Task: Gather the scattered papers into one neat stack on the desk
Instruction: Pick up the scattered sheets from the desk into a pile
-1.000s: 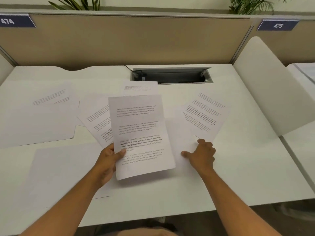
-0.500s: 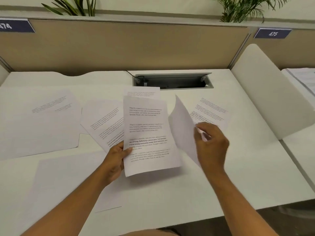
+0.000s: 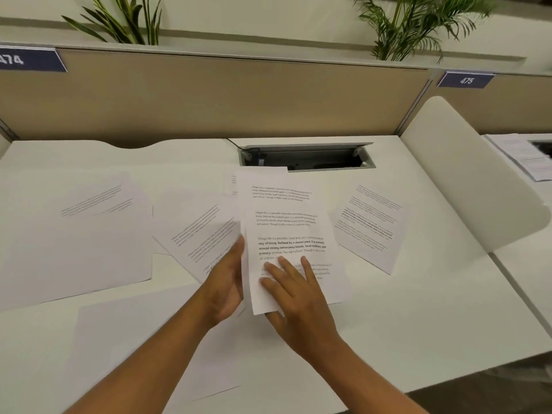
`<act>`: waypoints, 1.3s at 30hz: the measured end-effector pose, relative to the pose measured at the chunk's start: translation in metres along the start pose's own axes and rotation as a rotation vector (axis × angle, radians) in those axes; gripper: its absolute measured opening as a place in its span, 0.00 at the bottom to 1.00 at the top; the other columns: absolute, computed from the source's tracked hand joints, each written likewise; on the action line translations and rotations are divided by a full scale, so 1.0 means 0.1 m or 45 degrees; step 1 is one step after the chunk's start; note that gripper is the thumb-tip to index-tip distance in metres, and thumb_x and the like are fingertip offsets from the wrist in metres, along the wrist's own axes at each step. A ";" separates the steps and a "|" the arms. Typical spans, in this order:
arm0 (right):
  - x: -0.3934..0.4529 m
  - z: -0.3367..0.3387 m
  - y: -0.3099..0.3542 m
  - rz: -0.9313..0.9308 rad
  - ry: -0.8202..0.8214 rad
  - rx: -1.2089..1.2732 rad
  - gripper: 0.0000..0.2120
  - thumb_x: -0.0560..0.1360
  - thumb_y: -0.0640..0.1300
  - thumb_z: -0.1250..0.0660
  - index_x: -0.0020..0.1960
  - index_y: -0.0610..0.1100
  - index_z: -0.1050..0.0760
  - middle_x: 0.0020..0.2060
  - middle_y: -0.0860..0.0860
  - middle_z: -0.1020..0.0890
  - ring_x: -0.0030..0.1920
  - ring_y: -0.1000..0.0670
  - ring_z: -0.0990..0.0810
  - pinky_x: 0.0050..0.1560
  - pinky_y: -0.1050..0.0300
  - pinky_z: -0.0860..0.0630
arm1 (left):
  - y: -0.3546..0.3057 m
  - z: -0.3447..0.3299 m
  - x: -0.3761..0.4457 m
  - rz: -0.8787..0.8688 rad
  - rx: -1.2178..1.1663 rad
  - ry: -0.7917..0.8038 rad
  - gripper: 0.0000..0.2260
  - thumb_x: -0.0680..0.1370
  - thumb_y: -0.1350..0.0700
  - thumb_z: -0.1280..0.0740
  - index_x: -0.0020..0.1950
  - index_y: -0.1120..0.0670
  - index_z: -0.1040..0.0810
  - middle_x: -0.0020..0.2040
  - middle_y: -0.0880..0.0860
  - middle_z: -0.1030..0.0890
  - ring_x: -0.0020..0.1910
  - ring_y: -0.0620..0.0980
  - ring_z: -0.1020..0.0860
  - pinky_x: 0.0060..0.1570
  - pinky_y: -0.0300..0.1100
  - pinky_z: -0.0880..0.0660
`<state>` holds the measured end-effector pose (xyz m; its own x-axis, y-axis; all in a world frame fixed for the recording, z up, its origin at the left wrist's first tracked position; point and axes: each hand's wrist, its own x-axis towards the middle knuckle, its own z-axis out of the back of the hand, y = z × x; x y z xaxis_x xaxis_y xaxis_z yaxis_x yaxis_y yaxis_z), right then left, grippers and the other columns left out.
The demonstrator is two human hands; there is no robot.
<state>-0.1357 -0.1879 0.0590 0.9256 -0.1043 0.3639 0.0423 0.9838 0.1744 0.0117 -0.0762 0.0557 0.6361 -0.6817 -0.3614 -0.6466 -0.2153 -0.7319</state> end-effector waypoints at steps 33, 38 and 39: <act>0.05 0.17 -2.63 -1.385 -0.092 1.105 0.09 0.77 0.47 0.23 0.52 0.43 0.16 0.48 0.46 0.11 0.52 0.42 0.12 0.52 0.49 0.15 | 0.84 -0.54 0.49 0.070 0.612 -0.131 0.16 0.85 0.56 0.29 0.74 0.51 0.18 0.66 0.53 0.10 0.62 0.59 0.11 0.59 0.54 0.12; -0.02 0.09 -2.98 -1.667 0.177 0.331 0.39 0.71 0.54 0.18 0.73 0.39 0.31 0.69 0.38 0.30 0.70 0.36 0.31 0.65 0.41 0.23 | 0.92 -0.39 0.56 0.042 0.415 -0.216 0.20 0.81 0.55 0.25 0.73 0.47 0.18 0.68 0.55 0.11 0.63 0.59 0.11 0.53 0.49 0.11; 0.01 0.09 -3.03 -1.693 0.204 0.307 0.44 0.68 0.53 0.16 0.73 0.38 0.34 0.69 0.37 0.31 0.70 0.35 0.31 0.65 0.40 0.23 | 0.92 -0.37 0.57 0.044 0.405 -0.241 0.19 0.80 0.55 0.25 0.71 0.45 0.16 0.67 0.55 0.11 0.63 0.59 0.11 0.52 0.50 0.11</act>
<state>-0.1510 -0.4871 0.0150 0.2711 -0.9114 -0.3097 0.8784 0.1026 0.4669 -0.0275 -0.1610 -0.0106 0.7021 -0.5372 -0.4674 -0.5244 0.0541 -0.8497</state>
